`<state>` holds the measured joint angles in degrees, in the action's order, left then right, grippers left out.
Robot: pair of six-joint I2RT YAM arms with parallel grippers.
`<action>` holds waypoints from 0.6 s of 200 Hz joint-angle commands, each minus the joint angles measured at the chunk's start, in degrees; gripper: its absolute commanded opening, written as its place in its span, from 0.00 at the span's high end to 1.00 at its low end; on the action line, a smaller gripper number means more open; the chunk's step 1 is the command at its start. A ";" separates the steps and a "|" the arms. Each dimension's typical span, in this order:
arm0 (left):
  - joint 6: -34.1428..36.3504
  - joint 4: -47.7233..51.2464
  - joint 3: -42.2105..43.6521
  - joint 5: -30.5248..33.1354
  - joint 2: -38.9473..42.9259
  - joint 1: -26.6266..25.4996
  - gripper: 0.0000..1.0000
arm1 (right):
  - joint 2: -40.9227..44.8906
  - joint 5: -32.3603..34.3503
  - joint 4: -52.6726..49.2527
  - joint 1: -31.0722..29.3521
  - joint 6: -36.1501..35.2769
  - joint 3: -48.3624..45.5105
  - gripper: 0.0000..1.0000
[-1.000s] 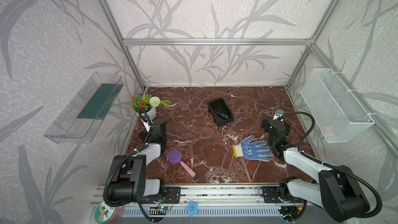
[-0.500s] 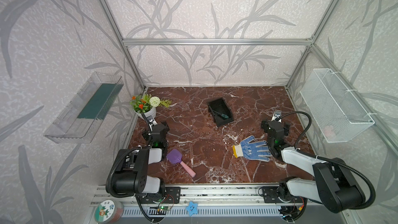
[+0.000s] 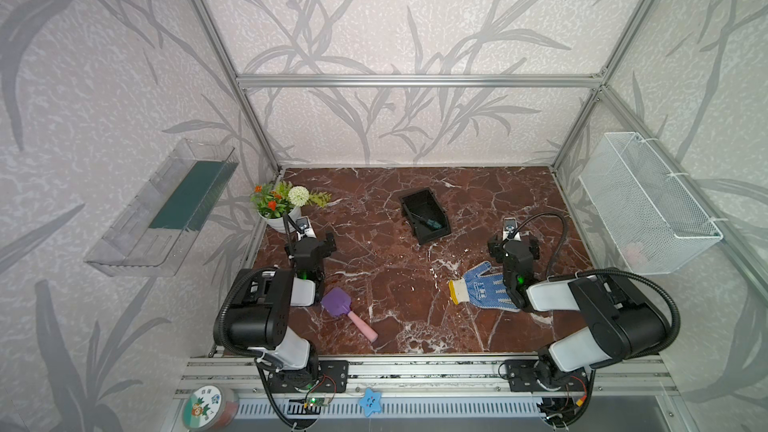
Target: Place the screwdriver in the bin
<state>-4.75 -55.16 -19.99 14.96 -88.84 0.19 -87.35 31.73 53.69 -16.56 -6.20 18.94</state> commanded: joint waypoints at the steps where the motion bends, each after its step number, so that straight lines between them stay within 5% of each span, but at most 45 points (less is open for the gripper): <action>1: 0.20 4.31 -2.05 0.80 0.60 0.20 0.01 | 2.48 -13.03 -6.15 6.62 6.58 2.66 0.01; 15: 1.56 -4.59 0.34 0.53 -1.78 0.12 0.01 | -0.70 -16.56 -3.56 8.03 5.00 3.15 0.01; 41: 0.52 0.54 -0.88 0.77 -0.32 0.08 0.01 | -4.13 -16.72 5.27 7.90 2.55 1.49 0.01; 120: 1.04 -2.03 -0.40 0.77 -1.16 0.08 0.01 | -3.96 -16.35 4.44 7.51 2.36 1.71 0.01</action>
<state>-4.58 -55.77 -20.62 15.14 -89.45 0.19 -91.07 15.90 56.25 -8.99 -3.53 20.64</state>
